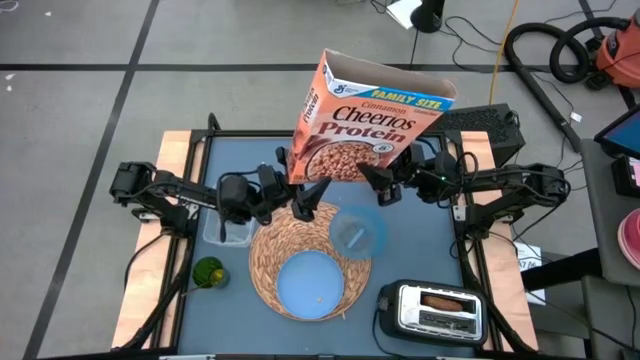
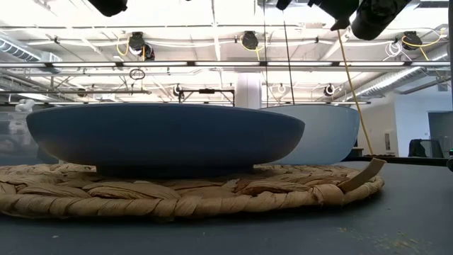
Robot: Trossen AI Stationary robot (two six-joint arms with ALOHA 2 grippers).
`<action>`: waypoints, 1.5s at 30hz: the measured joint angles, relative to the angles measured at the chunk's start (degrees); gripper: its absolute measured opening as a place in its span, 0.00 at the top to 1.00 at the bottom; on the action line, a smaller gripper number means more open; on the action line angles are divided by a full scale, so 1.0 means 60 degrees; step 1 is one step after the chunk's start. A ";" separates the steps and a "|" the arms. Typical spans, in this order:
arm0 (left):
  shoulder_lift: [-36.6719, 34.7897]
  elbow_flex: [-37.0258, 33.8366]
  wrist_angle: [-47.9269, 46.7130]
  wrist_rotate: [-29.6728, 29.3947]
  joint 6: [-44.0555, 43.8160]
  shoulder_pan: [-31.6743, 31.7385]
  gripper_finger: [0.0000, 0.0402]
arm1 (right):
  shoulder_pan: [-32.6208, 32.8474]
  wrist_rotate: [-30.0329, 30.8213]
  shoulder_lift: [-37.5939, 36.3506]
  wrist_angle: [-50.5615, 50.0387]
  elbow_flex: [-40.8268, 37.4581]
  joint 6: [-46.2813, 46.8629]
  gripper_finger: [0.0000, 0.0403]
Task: Arrange a breakfast setting
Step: Pour the cereal into the blue bowl
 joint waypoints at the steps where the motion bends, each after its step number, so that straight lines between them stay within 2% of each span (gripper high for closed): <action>1: 0.0000 0.0000 0.0027 -0.0009 0.0000 0.0003 0.03 | -0.0001 0.0000 0.0000 -0.0018 0.0000 -0.0002 0.49; 5: 0.0000 0.0000 0.0031 -0.0028 0.0095 0.0000 0.05 | -0.0001 -0.0014 -0.0004 -0.0060 0.0000 0.0000 0.49; 13: 0.0000 0.0000 0.0023 0.0038 0.0215 -0.0004 0.30 | 0.0002 -0.0091 -0.0004 -0.0089 0.0000 0.0083 0.49; 17: 0.0000 0.0000 0.0005 0.0036 0.0250 -0.0004 0.37 | 0.0002 -0.0096 -0.0004 -0.0104 0.0000 0.0107 0.48; 25: 0.0000 0.0000 -0.0005 -0.0079 0.0219 -0.0004 0.38 | -0.0005 -0.0062 -0.0007 -0.0244 0.0000 0.0600 0.42; 33: 0.0000 -0.0004 -0.0009 -0.0083 0.0448 -0.0083 0.39 | -0.0001 -0.0105 -0.0058 -0.0344 0.0000 0.0652 0.40; 37: 0.0000 -0.0002 -0.0019 -0.0063 0.0573 -0.0129 0.39 | -0.0025 -0.0497 -0.0102 -0.0369 0.0000 0.0655 0.38; 40: 0.0000 -0.0004 -0.0035 -0.0054 0.0576 -0.0164 0.39 | -0.0032 -0.0624 -0.0098 -0.0514 -0.0004 0.0656 0.31; 45: 0.0000 -0.0003 -0.0027 -0.0057 0.0572 -0.0186 0.39 | -0.0042 -0.0681 -0.0098 -0.1131 -0.0004 0.0541 0.13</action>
